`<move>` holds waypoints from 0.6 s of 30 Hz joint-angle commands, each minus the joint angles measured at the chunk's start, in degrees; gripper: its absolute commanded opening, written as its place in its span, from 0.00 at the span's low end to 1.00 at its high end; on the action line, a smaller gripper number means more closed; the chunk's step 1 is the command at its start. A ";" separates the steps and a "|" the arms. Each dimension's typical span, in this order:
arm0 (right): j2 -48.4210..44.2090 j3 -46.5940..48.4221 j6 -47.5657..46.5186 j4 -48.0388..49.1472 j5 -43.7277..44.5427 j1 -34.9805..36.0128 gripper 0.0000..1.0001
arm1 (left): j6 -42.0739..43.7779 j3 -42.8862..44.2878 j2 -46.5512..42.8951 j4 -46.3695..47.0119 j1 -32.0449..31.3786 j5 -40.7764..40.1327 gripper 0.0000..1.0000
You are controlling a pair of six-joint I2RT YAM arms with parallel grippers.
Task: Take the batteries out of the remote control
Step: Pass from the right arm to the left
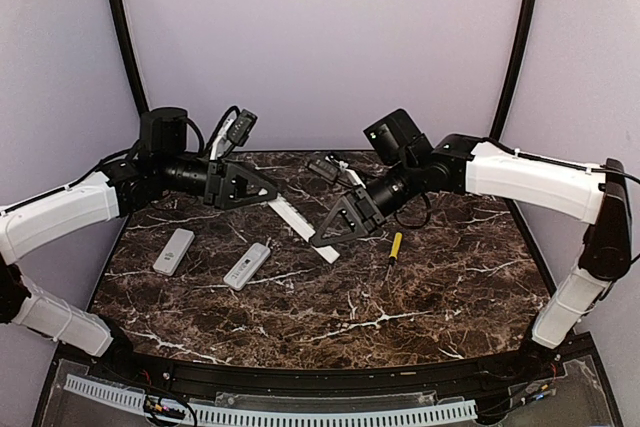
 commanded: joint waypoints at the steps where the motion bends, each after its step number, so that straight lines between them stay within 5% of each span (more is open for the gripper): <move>1: 0.53 2.12 -1.45 -0.41 1.41 0.47 0.06 | 0.55 2.04 0.68 -0.55 -0.32 1.14 0.68; 18: 0.09 2.58 -1.65 -0.59 2.14 0.48 0.05 | 1.28 2.20 2.70 -3.27 -0.32 2.47 0.54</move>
